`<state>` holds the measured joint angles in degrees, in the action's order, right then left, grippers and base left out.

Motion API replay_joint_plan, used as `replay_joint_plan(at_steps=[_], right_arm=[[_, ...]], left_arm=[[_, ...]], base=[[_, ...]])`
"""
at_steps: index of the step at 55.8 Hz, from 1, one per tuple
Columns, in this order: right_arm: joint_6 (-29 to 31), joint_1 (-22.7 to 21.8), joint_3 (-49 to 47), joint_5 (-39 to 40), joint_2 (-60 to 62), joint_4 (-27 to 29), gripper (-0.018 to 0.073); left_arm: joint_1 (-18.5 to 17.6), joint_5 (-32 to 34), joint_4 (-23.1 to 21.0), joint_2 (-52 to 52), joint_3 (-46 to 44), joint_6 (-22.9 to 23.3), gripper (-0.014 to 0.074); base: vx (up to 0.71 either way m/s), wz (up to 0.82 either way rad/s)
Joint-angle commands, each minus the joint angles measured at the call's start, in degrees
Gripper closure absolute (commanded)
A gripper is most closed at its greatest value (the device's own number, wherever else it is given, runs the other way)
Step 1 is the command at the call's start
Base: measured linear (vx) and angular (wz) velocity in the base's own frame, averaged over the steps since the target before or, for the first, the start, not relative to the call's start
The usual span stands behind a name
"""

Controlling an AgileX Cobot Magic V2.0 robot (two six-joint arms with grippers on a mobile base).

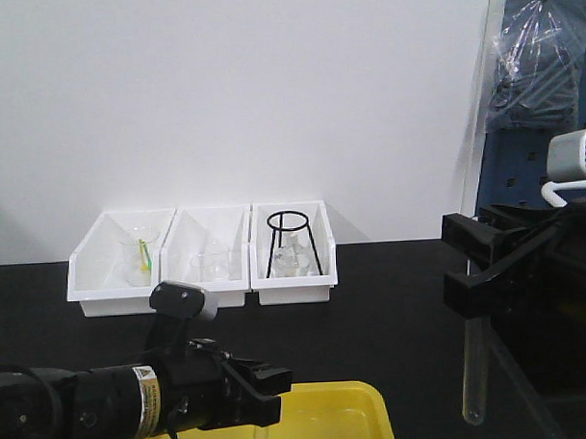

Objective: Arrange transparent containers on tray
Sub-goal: 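Lower the left-held tube into the yellow tray and open the left gripper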

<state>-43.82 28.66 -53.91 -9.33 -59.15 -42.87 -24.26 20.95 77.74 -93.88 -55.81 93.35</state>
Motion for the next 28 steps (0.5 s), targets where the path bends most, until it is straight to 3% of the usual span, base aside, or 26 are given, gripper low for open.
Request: replay_joint_plan(at_steps=[1, 9, 15, 28], right_arm=[[0.29, -0.06, -1.83, 3.09, 0.72, -1.09, 0.0572], [0.29, -0.06, -1.83, 1.97, 0.72, -1.09, 0.0572], [0.29, -0.06, -1.83, 0.93, 0.72, -1.03, 0.0572], [0.29, -0.06, -1.83, 0.93, 0.72, -1.03, 0.0572]], left_arm=[[-0.24, -6.11, 1.67, 1.43, -1.62, 10.53, 0.0604], [-0.24, -9.49, 6.16, -0.12, -1.62, 18.46, 0.0603], [-0.24, -9.66, 6.35, -1.71, -1.62, 22.58, 0.0603], [-0.24, -9.98, 6.35, -6.25, -1.62, 23.38, 0.0603]], base=[[0.0, 0.0], [0.0, 0.0], [0.0, 0.0], [0.0, 0.0]])
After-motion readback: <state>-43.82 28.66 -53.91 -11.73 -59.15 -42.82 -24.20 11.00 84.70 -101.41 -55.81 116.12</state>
